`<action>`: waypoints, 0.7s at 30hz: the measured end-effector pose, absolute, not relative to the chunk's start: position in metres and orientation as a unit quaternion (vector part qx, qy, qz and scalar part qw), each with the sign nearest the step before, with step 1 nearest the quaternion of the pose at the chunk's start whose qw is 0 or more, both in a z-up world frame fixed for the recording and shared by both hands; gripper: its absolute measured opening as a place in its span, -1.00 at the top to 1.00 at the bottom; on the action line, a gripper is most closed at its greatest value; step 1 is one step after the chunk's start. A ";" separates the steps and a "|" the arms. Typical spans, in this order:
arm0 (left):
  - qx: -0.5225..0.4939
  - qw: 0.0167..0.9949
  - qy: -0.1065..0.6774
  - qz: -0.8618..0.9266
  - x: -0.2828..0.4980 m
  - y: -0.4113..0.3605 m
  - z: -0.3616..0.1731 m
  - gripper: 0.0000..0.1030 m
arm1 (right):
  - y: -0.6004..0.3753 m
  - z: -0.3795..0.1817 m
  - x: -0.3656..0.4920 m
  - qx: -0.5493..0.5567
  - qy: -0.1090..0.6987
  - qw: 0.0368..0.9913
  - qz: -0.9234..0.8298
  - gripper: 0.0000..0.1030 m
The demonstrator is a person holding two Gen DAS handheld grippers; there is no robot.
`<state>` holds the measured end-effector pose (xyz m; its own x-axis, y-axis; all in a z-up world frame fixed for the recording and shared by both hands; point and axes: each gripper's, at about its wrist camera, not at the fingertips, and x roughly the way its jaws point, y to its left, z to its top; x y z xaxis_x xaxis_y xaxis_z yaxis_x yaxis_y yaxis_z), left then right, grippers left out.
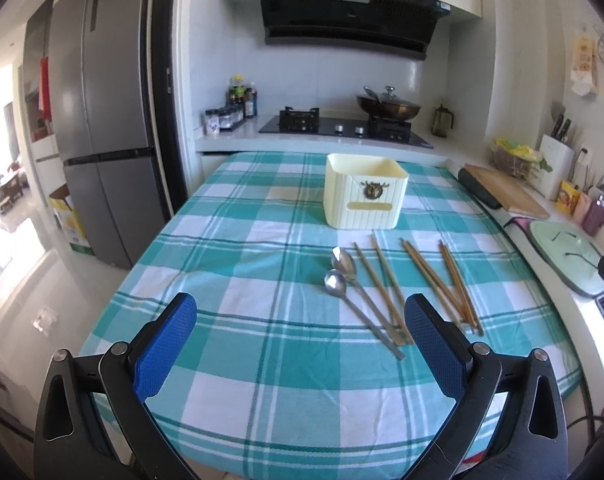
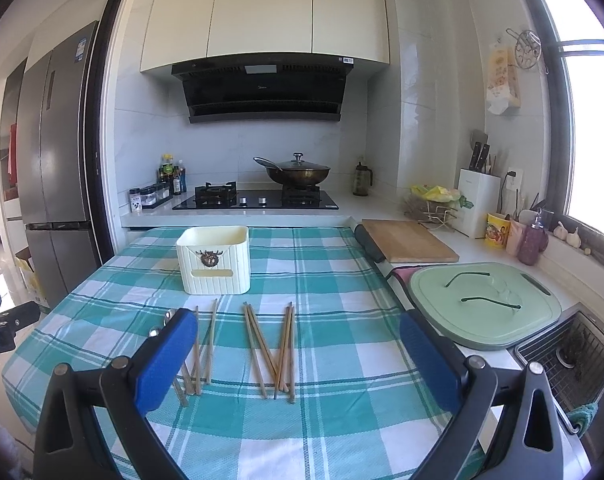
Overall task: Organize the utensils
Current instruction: 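Move the left tool toward a metal spoon while the right tool approaches the wooden chopsticks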
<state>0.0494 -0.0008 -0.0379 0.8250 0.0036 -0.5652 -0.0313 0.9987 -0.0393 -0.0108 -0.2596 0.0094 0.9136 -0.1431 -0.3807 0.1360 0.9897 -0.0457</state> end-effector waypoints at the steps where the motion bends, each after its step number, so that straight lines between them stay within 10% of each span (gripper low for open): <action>1: -0.023 0.954 0.300 0.009 0.053 -0.003 -0.040 -0.99 | -0.262 0.007 -0.009 -0.008 0.196 0.978 -0.073 -1.00; 21: -0.039 0.915 0.394 0.074 0.179 -0.048 -0.160 -0.99 | -0.313 -0.075 0.050 -0.002 0.258 0.962 -0.089 -1.00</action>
<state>0.1794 -0.0477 -0.1603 0.6788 0.1037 -0.7270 -0.1659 0.9860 -0.0143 0.0496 -0.3127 -0.0752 0.8509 -0.1721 -0.4964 0.1695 0.9842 -0.0506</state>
